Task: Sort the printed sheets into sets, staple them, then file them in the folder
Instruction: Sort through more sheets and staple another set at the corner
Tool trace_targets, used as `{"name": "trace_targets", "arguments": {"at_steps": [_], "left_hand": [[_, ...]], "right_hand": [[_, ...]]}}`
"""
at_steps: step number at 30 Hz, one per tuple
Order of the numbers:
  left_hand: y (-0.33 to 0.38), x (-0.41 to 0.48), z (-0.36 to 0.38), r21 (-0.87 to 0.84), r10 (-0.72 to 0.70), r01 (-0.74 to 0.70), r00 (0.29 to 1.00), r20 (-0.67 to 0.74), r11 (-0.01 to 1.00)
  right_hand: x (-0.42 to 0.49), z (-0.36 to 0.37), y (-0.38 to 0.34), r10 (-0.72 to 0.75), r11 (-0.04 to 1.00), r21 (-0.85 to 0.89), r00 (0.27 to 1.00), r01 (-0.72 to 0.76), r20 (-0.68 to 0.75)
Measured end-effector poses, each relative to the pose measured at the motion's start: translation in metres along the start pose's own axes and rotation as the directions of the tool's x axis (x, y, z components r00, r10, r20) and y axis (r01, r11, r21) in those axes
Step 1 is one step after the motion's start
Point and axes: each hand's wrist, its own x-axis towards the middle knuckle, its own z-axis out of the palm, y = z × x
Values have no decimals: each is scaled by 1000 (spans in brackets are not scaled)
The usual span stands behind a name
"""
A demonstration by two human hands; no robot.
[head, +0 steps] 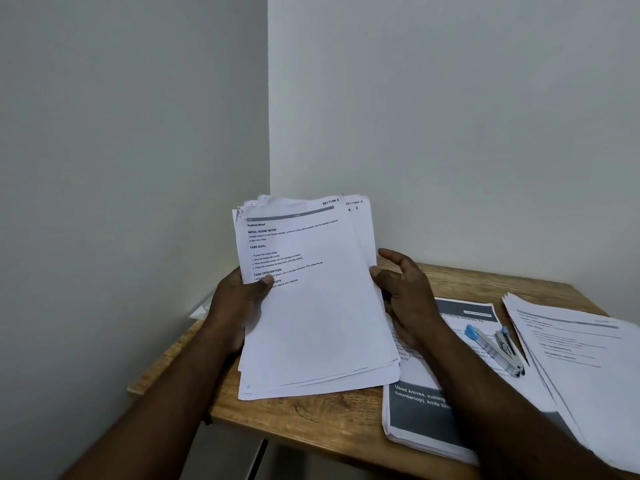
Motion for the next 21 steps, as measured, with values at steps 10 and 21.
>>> {"name": "trace_targets", "arguments": {"at_steps": [10,21], "left_hand": [[2,-2,0,45,-4,8,996,-93,999],[3,0,-3,148,36,-11,985,-167,989]], "right_hand": [[-4,3,-2,-79,997,9,992,80,-95],[-3,3,-4,-153,988,-59,977,146,-149]]}}
